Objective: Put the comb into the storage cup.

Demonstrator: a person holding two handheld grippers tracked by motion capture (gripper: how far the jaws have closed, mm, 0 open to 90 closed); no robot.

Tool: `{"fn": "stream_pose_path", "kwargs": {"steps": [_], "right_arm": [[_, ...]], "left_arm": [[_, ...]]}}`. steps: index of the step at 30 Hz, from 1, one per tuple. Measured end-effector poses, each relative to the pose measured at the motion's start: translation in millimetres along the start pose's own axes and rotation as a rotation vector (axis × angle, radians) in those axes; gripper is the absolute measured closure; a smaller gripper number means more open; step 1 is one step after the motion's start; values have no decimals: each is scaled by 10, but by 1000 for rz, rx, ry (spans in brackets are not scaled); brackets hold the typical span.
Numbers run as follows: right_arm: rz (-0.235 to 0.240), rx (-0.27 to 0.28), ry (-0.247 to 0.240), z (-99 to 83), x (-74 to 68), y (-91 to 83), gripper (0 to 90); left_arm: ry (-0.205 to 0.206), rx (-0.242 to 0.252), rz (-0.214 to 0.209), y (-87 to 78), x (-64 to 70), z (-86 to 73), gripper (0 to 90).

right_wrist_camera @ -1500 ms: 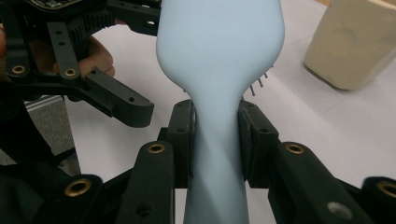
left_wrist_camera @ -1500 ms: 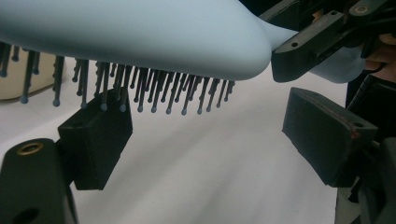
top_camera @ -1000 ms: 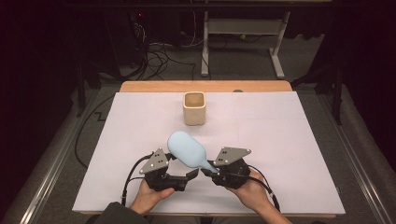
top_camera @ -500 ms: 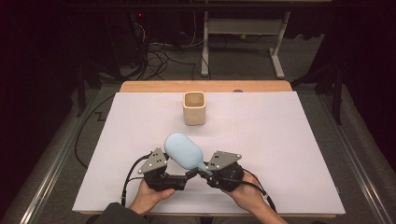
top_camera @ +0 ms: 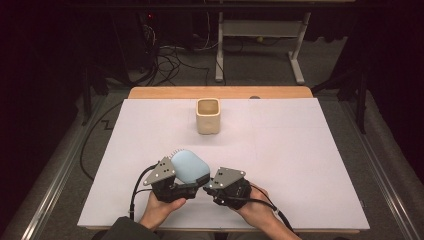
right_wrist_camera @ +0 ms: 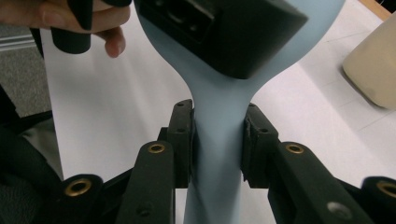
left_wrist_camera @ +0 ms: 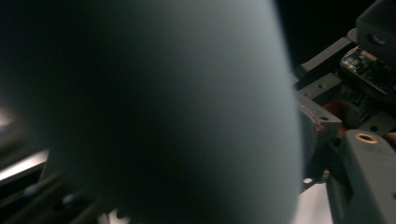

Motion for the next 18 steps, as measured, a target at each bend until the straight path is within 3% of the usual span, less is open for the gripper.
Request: {"fn": "stream_pose_path", "kwargs": {"steps": [8,18], "right_arm": [[-23,17,18,27,18,-16,706],[-24,9,35,51,30,19,706]], "left_arm": [[-6,-4,3,6,1,-1,330],[9,9,-23,2,24,17,435]]}}
Point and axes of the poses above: each handheld gripper's, and its own axes: y roughly forward along the jaws, z roughly out of its top, x roughly to its right, the point moved 2 cm from there along y, roughly forward along the jaws, and after that the axes turned 10 degrees about y, right-handed, at the moved point
